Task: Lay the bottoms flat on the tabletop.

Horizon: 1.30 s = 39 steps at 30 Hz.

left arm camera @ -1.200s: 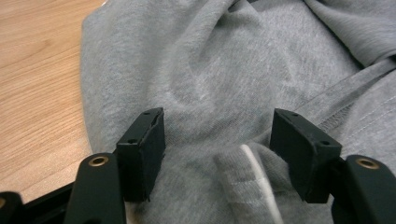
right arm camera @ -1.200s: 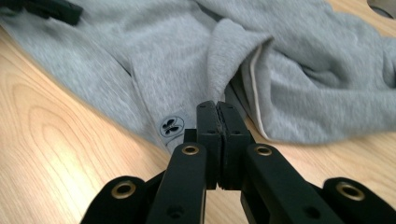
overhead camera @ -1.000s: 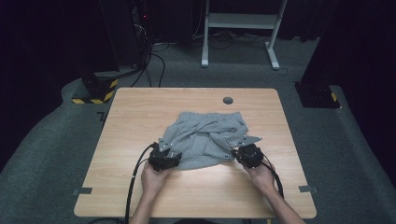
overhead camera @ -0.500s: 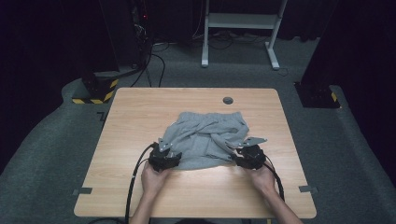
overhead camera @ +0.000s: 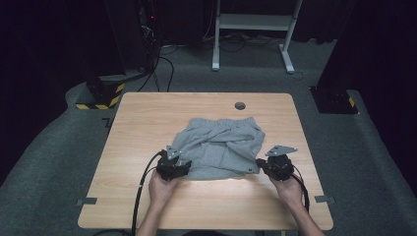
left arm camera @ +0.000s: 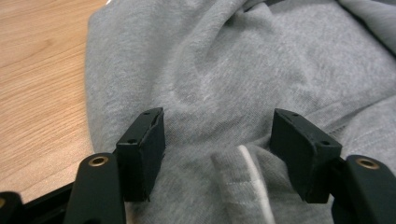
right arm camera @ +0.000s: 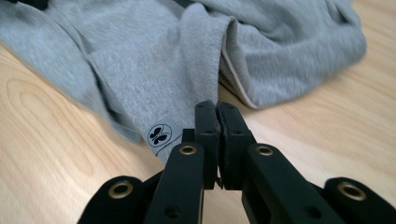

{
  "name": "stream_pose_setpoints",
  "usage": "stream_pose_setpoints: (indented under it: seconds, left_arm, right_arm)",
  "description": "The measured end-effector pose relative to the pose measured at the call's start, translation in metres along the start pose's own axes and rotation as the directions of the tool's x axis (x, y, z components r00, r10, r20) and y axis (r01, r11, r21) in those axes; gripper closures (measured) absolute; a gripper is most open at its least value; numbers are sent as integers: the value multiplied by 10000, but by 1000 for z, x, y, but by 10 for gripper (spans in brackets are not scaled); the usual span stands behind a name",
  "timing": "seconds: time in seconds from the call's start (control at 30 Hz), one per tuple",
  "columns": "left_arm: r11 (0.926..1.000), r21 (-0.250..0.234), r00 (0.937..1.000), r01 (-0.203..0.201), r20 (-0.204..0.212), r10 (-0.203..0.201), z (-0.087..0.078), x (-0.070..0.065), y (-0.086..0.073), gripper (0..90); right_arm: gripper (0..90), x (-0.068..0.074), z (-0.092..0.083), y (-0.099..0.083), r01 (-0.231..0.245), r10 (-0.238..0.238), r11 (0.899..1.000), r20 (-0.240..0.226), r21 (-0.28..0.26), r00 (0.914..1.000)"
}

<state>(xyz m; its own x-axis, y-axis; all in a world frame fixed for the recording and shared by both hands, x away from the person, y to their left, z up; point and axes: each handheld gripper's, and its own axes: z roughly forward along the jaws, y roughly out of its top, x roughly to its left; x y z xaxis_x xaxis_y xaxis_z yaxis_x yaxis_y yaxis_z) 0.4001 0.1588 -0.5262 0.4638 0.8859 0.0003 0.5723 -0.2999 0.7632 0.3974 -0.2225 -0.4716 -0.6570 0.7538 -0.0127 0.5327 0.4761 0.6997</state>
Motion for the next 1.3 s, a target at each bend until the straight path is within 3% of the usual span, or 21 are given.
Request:
stream_pose_setpoints:
  seconds: [0.23, 0.43, 0.53, 0.67, 0.77, 0.9, 1.0, 1.1, 1.2, 1.3]
  left_arm:
    - [10000, 22, 10000, -18, -44, 18, 0, -1, 0, 358]
    - [10000, 20, 10000, -14, -65, 14, 0, -1, 0, 358]
    - [10000, 28, 10000, -22, -66, 22, 0, -1, 0, 358]
    - [10000, 13, 9999, 33, -128, -33, 0, -2, 0, 366]
    - [10000, -7, 9999, -97, -93, 97, 0, -3, 0, 402]
    - [9999, -20, 9999, -111, -107, 111, 0, -4, 0, 420]
    - [9999, -19, 9998, -120, -135, 120, 0, -4, 0, 420]
    - [10000, -4, 9998, -94, -161, 94, 0, -3, 0, 411]
    - [10000, 7, 9999, -37, -140, 37, 0, -3, 0, 404]
    - [10000, 8, 9999, -34, -136, 34, 0, -3, 0, 403]
  right_arm:
    - [875, -12, -3, -21, -193, 151, 9975, 617, 684, 9980]
    - [868, -24, -10, -36, -950, 903, 9930, 681, 697, 9936]
    - [779, -23, -14, -36, -1112, 1096, 9935, 573, 255, 9923]
    - [702, -9, -15, -22, -762, 772, 9955, 163, -558, 9969]
    - [681, 9, -1, -6, -45, 45, 9987, 11, -502, 10000]
    - [628, 23, 29, 8, 281, -289, 9991, -225, -331, 9993]
    - [568, 22, 47, 10, 36, -41, 9998, -229, -195, 9997]
    - [545, 16, 52, 7, -197, 201, 9995, -142, 257, 9997]
    - [520, 7, 49, -5, -416, 416, 9965, 9, 722, 9991]
    - [523, 3, 36, -24, -425, 415, 9985, 291, 354, 9987]
